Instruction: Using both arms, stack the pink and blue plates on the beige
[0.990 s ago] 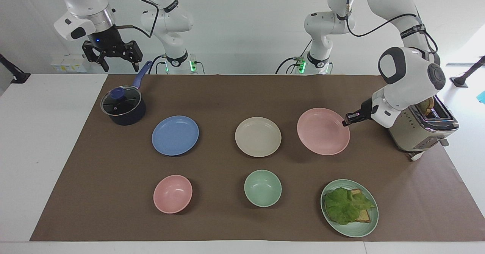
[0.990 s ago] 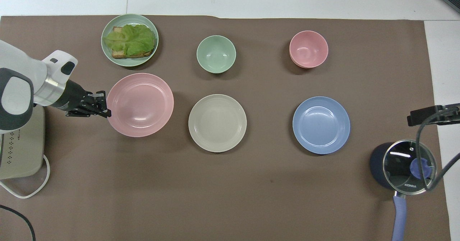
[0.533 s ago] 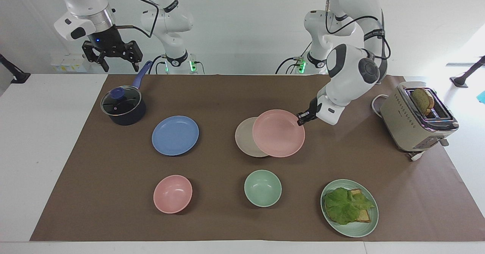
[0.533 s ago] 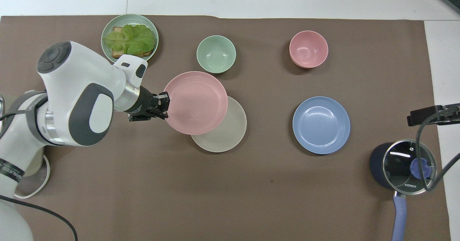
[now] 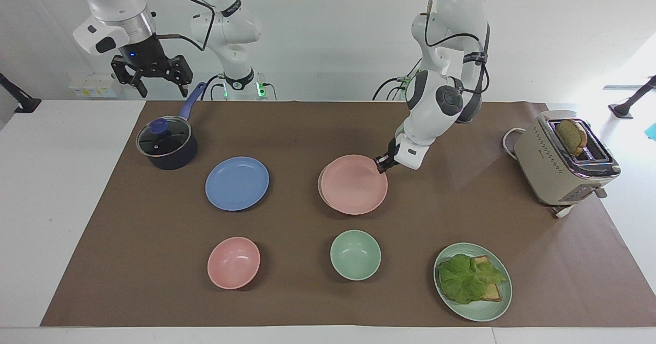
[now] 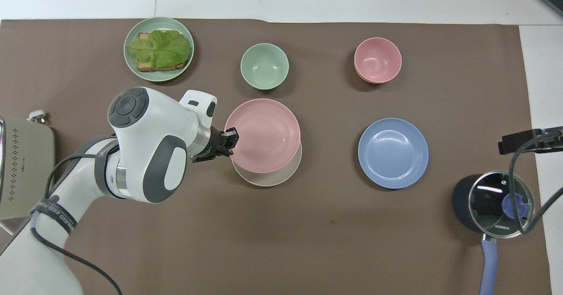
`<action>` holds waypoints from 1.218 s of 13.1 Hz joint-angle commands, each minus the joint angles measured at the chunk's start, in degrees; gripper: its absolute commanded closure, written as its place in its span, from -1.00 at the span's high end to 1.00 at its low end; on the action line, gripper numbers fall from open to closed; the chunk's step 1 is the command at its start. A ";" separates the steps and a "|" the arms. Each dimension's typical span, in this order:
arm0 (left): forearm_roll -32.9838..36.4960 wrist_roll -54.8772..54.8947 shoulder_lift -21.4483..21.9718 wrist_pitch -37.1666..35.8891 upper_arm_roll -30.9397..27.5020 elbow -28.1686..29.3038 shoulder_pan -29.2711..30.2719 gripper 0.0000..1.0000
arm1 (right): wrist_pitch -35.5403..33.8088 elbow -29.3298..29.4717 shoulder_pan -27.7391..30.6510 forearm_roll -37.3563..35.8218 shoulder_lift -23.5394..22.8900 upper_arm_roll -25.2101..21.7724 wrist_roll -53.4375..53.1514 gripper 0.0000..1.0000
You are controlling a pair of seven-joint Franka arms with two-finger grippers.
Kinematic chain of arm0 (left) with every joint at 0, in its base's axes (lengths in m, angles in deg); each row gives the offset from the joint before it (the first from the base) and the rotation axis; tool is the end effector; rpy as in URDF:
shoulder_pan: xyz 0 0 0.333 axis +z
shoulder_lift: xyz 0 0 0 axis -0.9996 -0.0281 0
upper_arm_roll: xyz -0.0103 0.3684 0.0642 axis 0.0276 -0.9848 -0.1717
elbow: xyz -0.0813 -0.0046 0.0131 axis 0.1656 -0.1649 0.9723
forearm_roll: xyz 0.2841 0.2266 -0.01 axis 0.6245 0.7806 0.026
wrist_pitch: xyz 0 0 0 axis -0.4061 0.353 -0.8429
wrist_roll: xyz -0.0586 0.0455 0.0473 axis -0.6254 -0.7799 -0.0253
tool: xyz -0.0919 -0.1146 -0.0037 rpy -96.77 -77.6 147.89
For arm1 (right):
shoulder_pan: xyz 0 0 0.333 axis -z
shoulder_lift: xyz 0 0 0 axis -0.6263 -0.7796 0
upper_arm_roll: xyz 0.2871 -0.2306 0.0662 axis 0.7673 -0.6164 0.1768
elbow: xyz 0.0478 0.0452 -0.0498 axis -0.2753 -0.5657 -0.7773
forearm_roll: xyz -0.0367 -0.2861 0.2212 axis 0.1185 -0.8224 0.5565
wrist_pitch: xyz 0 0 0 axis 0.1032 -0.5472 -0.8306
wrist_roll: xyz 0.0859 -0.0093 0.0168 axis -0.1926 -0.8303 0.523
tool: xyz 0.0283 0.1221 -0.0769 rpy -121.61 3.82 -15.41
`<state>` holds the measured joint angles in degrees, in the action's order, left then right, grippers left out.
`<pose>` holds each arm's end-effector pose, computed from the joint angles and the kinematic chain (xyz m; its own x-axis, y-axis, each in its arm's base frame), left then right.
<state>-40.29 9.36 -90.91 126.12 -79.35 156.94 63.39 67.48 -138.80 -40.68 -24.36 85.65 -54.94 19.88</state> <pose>0.5028 -0.2757 0.3946 0.9143 0.3478 -0.2077 0.3892 -0.8963 0.2124 0.4771 -0.0149 0.6644 0.9993 0.0245 -0.0295 0.0255 -0.9991 0.0338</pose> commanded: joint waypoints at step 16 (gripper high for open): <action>20.57 29.52 8.24 -37.50 -5.17 -29.19 12.87 1.00 | 0.38 -0.58 0.58 -0.25 0.50 0.14 1.78 1.00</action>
<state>-22.60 32.39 -82.49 92.93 -84.69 132.03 74.88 67.48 -138.80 -40.68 -24.36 85.64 -54.94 19.88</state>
